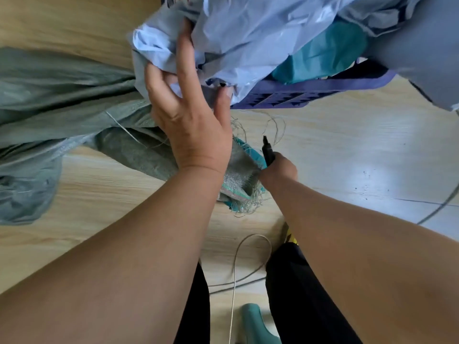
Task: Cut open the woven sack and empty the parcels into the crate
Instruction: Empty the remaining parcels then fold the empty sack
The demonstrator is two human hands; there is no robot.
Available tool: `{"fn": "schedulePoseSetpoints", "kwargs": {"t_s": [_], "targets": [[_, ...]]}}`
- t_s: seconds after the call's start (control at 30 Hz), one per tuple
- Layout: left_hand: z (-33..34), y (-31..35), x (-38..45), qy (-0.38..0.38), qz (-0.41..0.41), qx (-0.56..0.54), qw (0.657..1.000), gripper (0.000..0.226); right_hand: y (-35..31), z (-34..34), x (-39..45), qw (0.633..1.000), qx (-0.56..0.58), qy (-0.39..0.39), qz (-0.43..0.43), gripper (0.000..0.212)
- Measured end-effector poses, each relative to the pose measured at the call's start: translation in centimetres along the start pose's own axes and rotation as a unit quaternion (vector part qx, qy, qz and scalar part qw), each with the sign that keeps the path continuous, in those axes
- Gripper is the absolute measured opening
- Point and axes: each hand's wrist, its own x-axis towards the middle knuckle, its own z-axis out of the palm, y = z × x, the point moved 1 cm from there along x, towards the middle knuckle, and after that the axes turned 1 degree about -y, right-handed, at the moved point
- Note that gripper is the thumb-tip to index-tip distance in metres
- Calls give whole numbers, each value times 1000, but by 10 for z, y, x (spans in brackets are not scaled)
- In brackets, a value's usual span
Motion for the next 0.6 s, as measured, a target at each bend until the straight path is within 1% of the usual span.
{"fn": "schedulePoseSetpoints", "kwargs": {"t_s": [0.13,0.33,0.43,0.47,0.5,0.6], "targets": [[14,-6,-3,39,14,10,999,62,7,16,23,1000,4,9,1,57],[27,-13,-8,64,24,37,997,60,-1,34,39,1000,-7,17,-1,53],[29,-17,-8,73,34,33,996,60,-2,36,44,1000,-13,0,20,54],[30,-18,-9,73,37,30,996,60,-3,37,46,999,-16,-5,29,51],[30,-18,-9,72,39,28,996,61,-3,38,48,999,-18,-4,36,43],[30,-19,-10,70,39,23,997,61,1,39,46,998,-26,17,57,7]]}}
